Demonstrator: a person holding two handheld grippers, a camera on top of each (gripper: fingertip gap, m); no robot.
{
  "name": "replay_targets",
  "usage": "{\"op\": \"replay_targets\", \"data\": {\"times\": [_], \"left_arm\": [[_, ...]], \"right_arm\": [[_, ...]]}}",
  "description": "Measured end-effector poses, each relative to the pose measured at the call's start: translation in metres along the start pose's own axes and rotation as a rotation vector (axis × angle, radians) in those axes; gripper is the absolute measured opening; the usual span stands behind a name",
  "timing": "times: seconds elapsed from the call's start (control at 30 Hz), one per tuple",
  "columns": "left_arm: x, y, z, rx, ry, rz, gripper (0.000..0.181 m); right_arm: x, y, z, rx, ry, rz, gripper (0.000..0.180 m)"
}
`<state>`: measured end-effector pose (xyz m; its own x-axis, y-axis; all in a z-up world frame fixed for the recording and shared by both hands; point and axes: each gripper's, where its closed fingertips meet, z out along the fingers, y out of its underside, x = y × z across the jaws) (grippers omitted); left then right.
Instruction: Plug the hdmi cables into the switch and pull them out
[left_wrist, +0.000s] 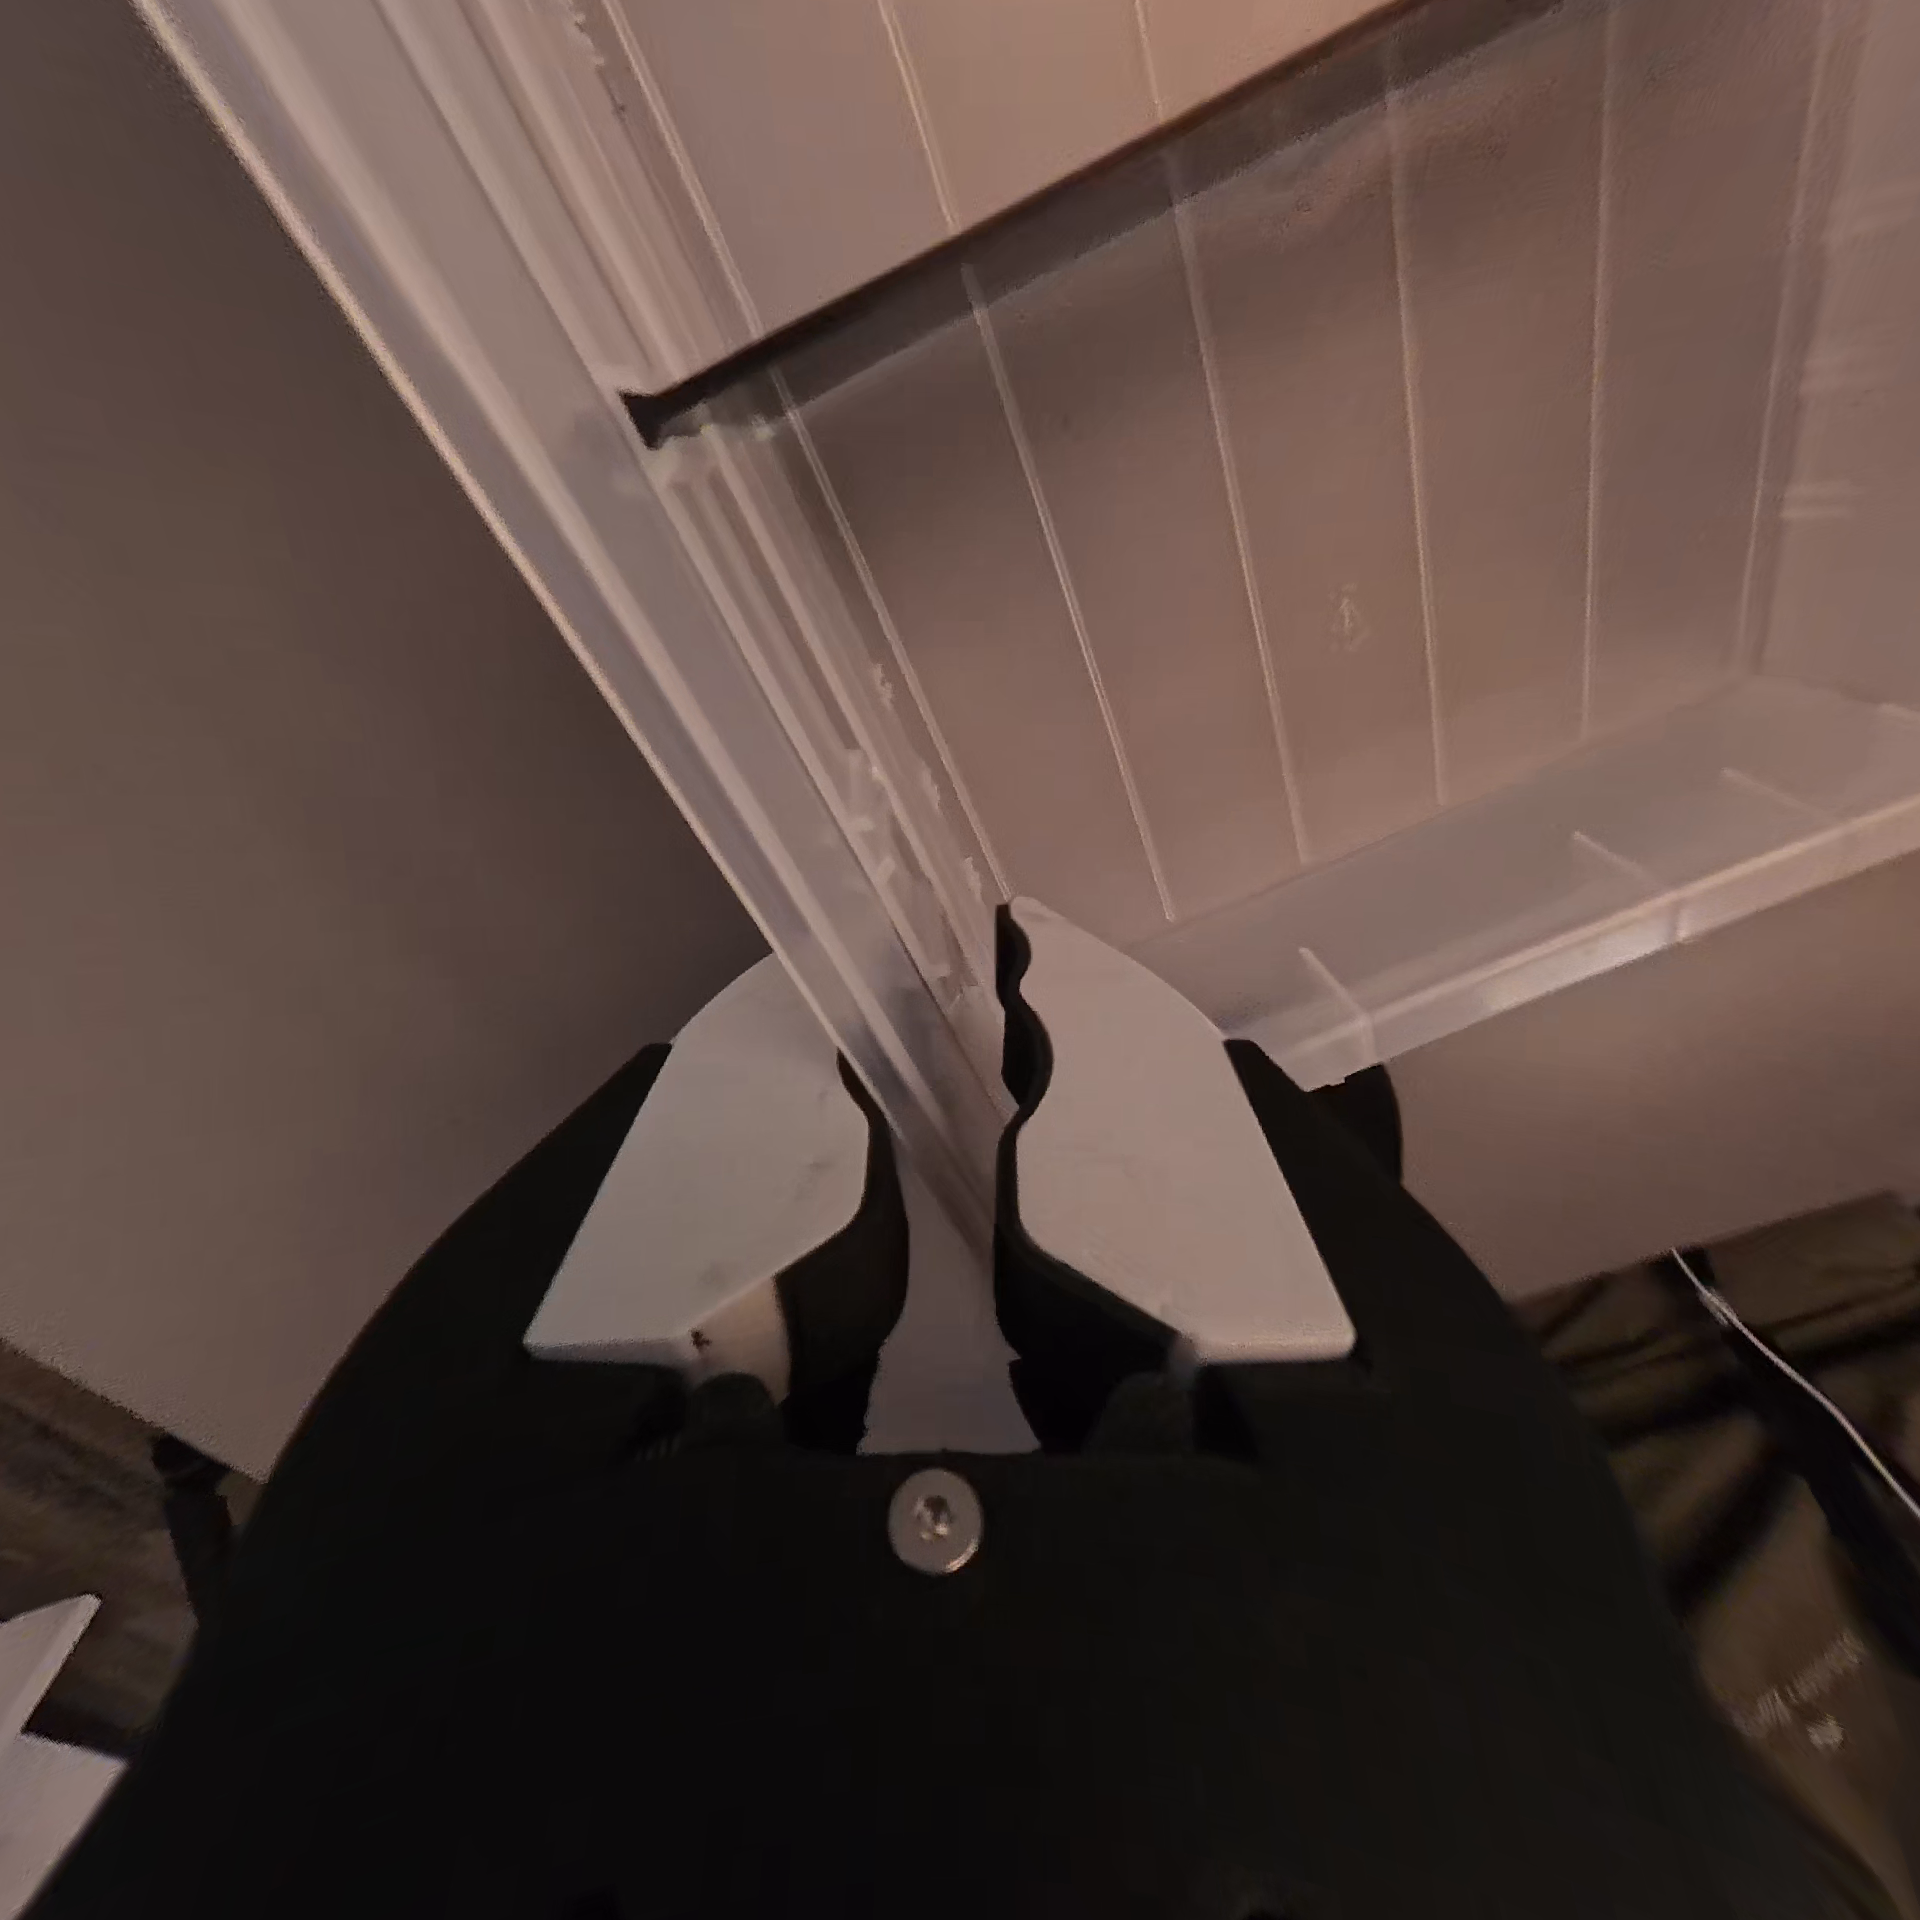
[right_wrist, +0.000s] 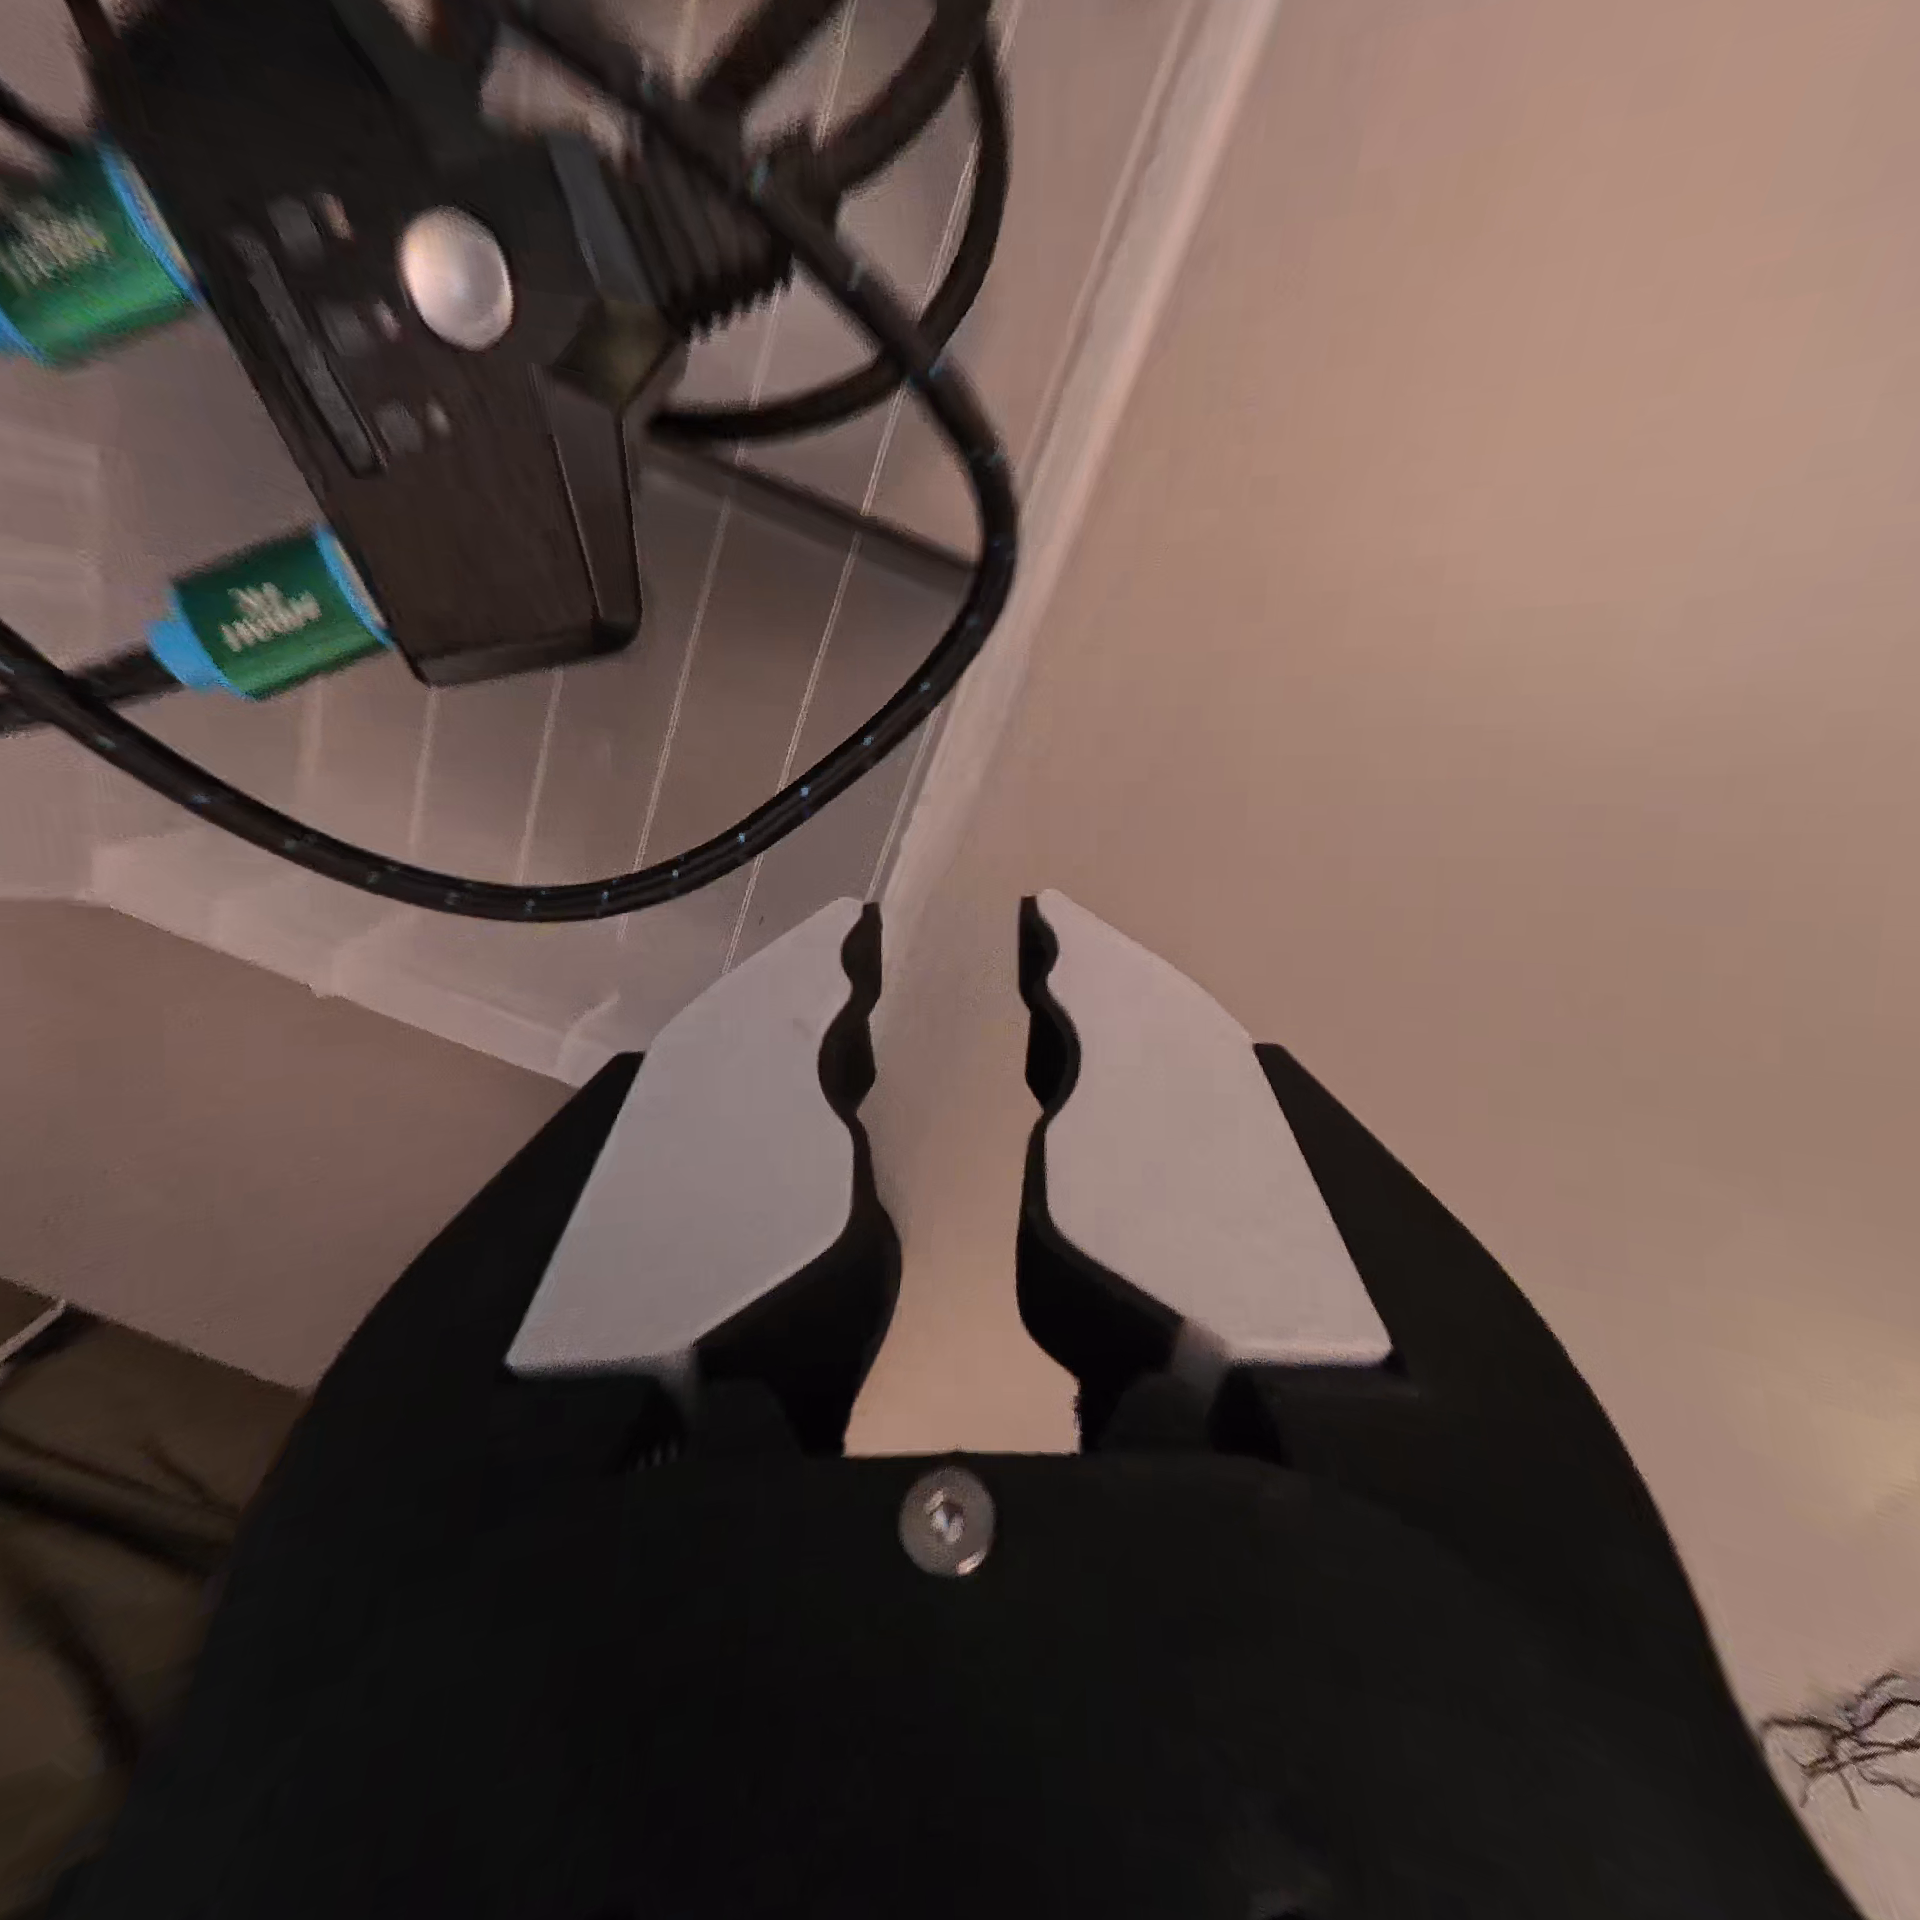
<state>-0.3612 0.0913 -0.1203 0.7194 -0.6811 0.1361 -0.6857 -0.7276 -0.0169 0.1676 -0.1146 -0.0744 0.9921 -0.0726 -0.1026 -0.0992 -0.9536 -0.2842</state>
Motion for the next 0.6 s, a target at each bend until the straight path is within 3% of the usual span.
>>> {"op": "replay_targets", "data": {"times": [0.07, 0.13, 0.23, 0.3, 0.37, 0.47, 0.6], "left_arm": [[0.011, 0.006, -0.002, -0.024, 0.052, 0.032, 0.020], [0.014, 0.009, -0.010, -0.003, 0.070, 0.043, 0.021], [0.015, 0.005, -0.033, 0.102, 0.073, 0.022, 0.021], [0.014, 0.004, -0.050, 0.183, 0.045, 0.019, 0.023], [0.014, 0.001, -0.071, 0.289, 0.028, 0.023, 0.023], [0.016, -0.006, -0.104, 0.462, 0.001, 0.027, 0.023], [0.020, -0.015, -0.145, 0.669, -0.040, 0.018, 0.024]], "right_arm": [[0.005, -0.021, -0.030, 0.179, 0.075, 0.025, 0.026], [-0.030, -0.057, -0.074, 0.460, 0.036, -0.058, 0.033], [-0.164, -0.093, -0.166, 1.050, -0.299, -0.385, 0.046], [-0.235, -0.085, -0.190, 1.254, -0.448, -0.518, 0.045], [-0.283, -0.093, -0.156, 1.107, -0.461, -0.541, 0.046], [-0.336, -0.112, -0.077, 0.772, -0.463, -0.542, 0.043], [-0.356, -0.122, 0.023, 0.300, -0.381, -0.419, 0.050]]}}
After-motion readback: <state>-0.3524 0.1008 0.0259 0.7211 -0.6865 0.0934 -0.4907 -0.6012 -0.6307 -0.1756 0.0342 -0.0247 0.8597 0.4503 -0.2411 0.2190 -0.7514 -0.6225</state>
